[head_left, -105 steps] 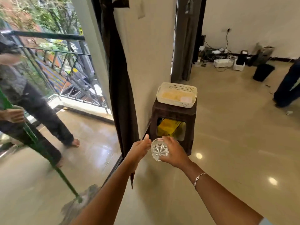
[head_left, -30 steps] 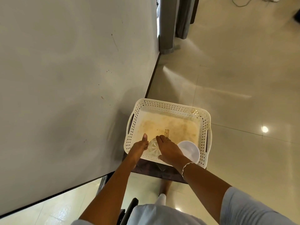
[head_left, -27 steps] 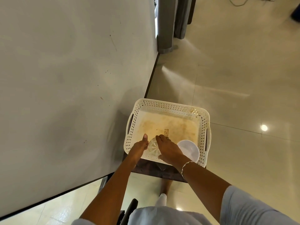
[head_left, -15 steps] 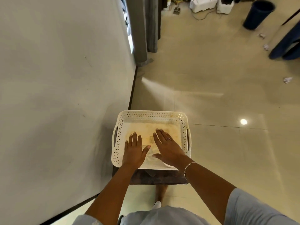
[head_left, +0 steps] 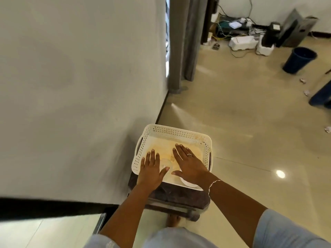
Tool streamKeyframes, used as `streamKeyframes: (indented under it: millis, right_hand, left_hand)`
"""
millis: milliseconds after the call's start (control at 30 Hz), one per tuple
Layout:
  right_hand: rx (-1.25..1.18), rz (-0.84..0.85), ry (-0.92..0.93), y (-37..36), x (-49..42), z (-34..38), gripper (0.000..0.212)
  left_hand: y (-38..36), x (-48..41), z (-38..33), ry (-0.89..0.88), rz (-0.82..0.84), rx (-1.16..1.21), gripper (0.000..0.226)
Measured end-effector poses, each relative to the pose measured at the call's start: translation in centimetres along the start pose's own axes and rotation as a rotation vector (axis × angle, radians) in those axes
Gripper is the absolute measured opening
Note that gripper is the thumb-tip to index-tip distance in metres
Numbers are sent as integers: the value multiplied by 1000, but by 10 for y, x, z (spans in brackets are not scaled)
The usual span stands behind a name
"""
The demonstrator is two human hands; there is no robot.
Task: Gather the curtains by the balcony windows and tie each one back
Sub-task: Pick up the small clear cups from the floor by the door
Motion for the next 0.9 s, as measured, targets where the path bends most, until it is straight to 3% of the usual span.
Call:
streamKeyframes:
  millis: [100, 467, 900]
  right_hand:
    - [12, -18, 54, 4, 15, 21, 84]
    - [98, 12, 379, -36, 104, 128, 84]
    - [171, 122, 767, -81, 195, 300, 84]
  left_hand:
    - [-6, 29, 12, 74, -35, 30, 75]
    - [-47, 207, 23, 369, -143, 172, 74]
    - [-105, 418, 91, 780, -218, 375, 73]
Point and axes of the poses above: each hand's wrist, its own x-axis away from the middle knuckle, its own y-axis out of the back of the hand, z = x × y, the point moved 10 cm from there along -x, towards the middle knuckle, and after that the axes turned 8 degrees about y, right-handed, at the moved point
